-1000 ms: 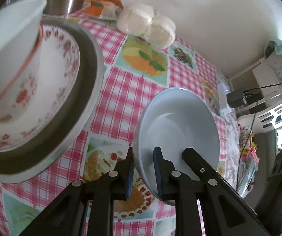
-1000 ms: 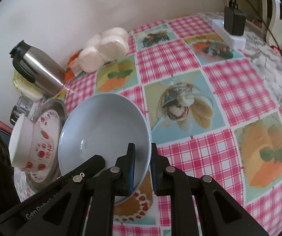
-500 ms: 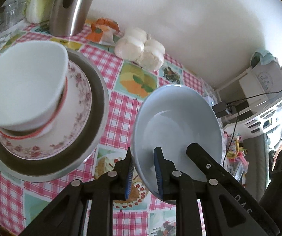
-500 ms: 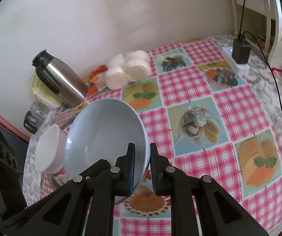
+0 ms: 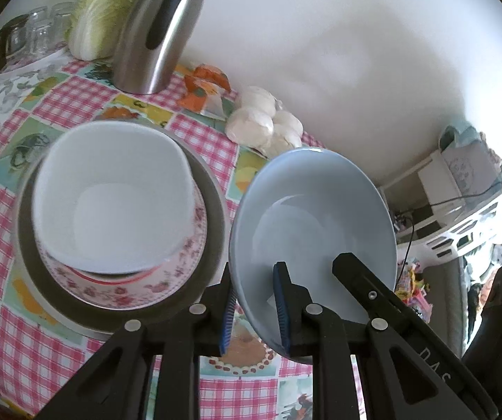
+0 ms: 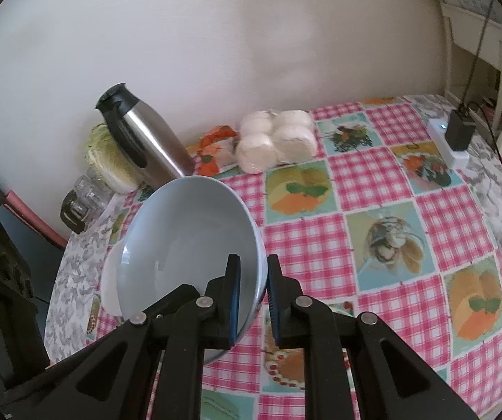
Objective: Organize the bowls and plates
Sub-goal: 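Lift the pale blue bowl with both grippers and carry it over the stack, then lower the pale blue bowl into the white printed bowl with both grippers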
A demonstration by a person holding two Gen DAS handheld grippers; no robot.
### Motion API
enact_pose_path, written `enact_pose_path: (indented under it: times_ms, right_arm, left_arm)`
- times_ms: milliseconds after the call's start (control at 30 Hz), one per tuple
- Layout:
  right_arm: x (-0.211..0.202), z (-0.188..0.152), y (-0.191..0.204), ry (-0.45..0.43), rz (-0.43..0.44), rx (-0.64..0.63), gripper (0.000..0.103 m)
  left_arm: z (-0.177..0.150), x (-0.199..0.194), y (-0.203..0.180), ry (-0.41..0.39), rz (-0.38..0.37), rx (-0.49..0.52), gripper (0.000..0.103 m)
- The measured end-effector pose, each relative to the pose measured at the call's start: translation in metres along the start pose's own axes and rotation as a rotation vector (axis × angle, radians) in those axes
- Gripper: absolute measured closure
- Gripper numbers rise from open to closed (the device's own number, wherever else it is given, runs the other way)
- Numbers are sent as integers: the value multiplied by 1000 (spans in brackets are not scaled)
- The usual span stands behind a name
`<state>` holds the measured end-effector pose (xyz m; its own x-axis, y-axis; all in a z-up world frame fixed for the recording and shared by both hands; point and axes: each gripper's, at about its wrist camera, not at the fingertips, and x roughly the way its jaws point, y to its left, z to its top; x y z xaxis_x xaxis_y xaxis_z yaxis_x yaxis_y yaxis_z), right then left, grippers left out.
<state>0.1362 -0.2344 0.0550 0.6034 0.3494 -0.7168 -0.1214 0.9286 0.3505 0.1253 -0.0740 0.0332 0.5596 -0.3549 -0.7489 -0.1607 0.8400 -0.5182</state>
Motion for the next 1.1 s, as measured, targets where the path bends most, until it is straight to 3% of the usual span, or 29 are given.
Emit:
enact_pose_path:
  times_ms: [633,1100]
  right_arm:
    - [27,-4,77,1,68,-82,88]
    - [46,-10,91,30,67,-93,88]
  left_arm:
    - [32,-45,67,-73,7,-89,81]
    - [37,-40,88,-51,63,-96,81]
